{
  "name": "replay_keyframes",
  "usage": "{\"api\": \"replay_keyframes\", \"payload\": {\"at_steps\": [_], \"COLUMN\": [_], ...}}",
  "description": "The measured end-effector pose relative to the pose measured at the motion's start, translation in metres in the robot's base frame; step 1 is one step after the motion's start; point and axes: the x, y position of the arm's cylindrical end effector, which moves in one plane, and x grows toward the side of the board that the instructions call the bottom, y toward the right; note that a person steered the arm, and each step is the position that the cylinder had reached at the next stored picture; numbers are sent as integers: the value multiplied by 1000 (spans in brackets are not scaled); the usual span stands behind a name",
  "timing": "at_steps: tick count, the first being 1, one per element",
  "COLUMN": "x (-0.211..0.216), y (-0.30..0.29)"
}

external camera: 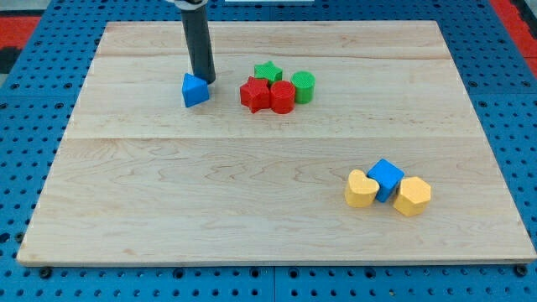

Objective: Move the blue triangle to the top left

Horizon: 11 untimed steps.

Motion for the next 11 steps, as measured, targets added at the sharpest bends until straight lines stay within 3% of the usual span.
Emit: {"api": "replay_keyframes", "payload": {"at_steps": [1,2,4,5,6,8,11], "x": [24,39,-47,-21,-26,-72,-94], "y": [30,-26,-87,-76,-62,-64,-44]}}
